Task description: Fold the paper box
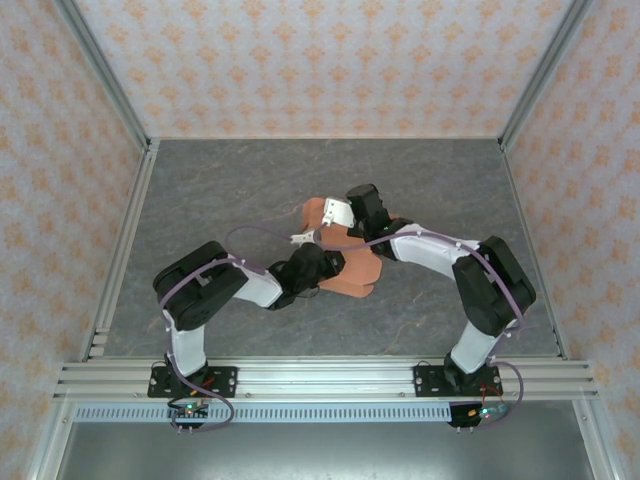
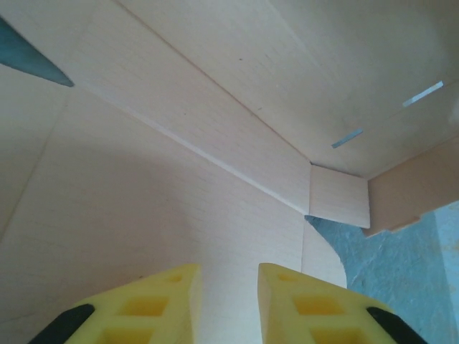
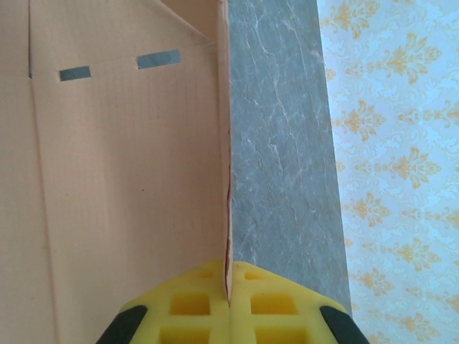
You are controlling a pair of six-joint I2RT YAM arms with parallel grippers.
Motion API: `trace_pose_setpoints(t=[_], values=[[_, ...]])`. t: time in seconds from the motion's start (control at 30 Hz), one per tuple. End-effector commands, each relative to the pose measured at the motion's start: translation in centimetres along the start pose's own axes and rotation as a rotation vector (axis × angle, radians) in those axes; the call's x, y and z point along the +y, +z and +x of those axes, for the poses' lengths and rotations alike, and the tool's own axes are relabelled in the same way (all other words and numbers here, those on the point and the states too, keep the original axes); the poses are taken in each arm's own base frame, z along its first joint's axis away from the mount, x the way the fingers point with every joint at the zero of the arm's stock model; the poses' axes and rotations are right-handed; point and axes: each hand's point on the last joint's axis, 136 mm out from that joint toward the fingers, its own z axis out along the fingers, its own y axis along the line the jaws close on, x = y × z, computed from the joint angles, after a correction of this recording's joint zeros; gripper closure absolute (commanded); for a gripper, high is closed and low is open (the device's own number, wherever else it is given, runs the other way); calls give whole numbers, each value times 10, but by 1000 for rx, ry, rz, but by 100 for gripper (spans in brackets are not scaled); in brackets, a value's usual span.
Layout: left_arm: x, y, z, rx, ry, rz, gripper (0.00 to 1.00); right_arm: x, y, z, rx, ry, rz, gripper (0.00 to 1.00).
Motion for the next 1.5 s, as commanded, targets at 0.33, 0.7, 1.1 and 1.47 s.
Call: trace_pose_setpoints(t=[0.33, 0.7, 1.1, 1.47], values=[[41, -60, -39, -71, 89, -156, 64, -25, -17, -11, -101, -34, 128, 100], [53, -122, -101, -153, 177, -192, 57, -23, -21, -12, -135, -92, 178, 100], [-16, -123, -145, -68, 181, -35, 52, -16, -16, -11, -153, -127, 217, 100], [19, -86, -101, 71, 208, -31, 52, -15, -11, -6, -126, -76, 150, 100]])
